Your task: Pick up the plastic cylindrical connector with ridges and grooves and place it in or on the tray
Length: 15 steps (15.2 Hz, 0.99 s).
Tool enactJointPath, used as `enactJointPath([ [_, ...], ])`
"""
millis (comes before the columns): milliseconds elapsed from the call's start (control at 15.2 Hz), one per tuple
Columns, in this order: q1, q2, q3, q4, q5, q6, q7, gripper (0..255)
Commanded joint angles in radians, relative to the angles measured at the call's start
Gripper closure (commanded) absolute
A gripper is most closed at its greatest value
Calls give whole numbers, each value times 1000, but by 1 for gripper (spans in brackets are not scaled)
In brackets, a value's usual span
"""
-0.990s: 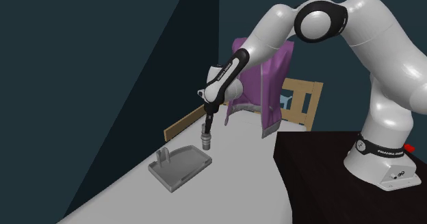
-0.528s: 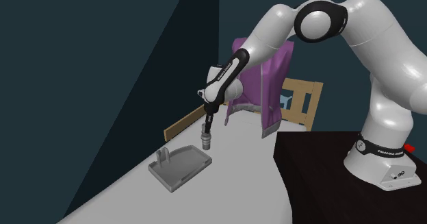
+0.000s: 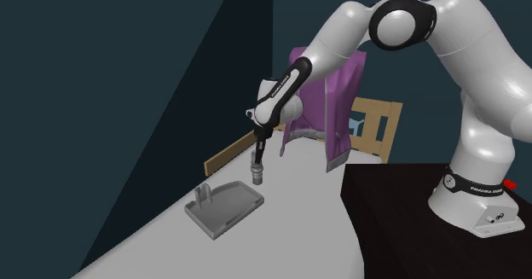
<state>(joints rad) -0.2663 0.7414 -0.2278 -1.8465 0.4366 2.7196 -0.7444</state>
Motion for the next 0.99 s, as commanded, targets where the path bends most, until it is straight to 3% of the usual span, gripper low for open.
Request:
enactJointPath([
  [0, 7, -23, -9, -9, -7, -14, 6, 255],
  [924, 56, -170, -76, -45, -70, -129, 56, 255],
])
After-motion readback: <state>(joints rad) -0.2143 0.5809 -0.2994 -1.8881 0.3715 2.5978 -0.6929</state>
